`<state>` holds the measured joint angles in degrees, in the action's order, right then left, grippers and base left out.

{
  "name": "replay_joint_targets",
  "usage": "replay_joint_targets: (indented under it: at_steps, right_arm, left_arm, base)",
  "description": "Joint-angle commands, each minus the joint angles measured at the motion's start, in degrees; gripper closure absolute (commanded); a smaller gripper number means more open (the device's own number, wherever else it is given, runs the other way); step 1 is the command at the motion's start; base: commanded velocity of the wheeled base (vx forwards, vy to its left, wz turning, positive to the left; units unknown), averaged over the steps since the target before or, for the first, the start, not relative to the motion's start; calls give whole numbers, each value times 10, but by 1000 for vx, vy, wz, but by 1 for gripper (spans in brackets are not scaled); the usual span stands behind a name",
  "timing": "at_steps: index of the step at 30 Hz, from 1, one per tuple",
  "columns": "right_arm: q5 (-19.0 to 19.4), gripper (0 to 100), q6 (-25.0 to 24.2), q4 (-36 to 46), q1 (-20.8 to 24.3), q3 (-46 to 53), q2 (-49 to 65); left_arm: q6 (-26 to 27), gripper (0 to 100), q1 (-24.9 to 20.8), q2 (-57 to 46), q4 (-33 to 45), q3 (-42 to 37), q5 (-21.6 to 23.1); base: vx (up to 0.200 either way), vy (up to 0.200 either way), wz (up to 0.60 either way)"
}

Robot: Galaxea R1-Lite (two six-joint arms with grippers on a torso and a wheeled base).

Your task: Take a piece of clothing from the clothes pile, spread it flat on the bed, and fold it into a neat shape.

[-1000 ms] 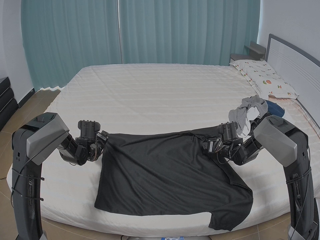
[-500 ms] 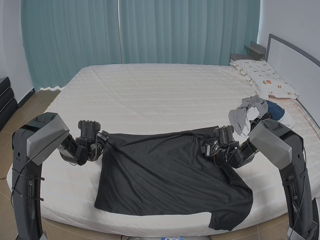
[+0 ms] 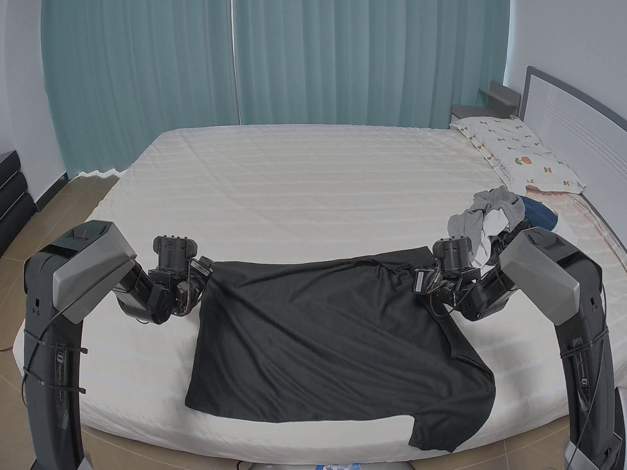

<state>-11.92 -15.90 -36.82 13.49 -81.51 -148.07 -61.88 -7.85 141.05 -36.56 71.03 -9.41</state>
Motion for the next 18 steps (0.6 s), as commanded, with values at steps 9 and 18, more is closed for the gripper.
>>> replay_joint_targets:
  at_steps: [9,18]
  right_arm:
    - [72,100,-18,-27,-58,5,3]
    - [95,0,-32,-27,-58,0,-8]
  left_arm:
    - [24,0,-8,19,0,4,-18]
    - [51,0,-15,34,-4,7,-46]
  base:
    - [0,0,0]
    - [0,0,0]
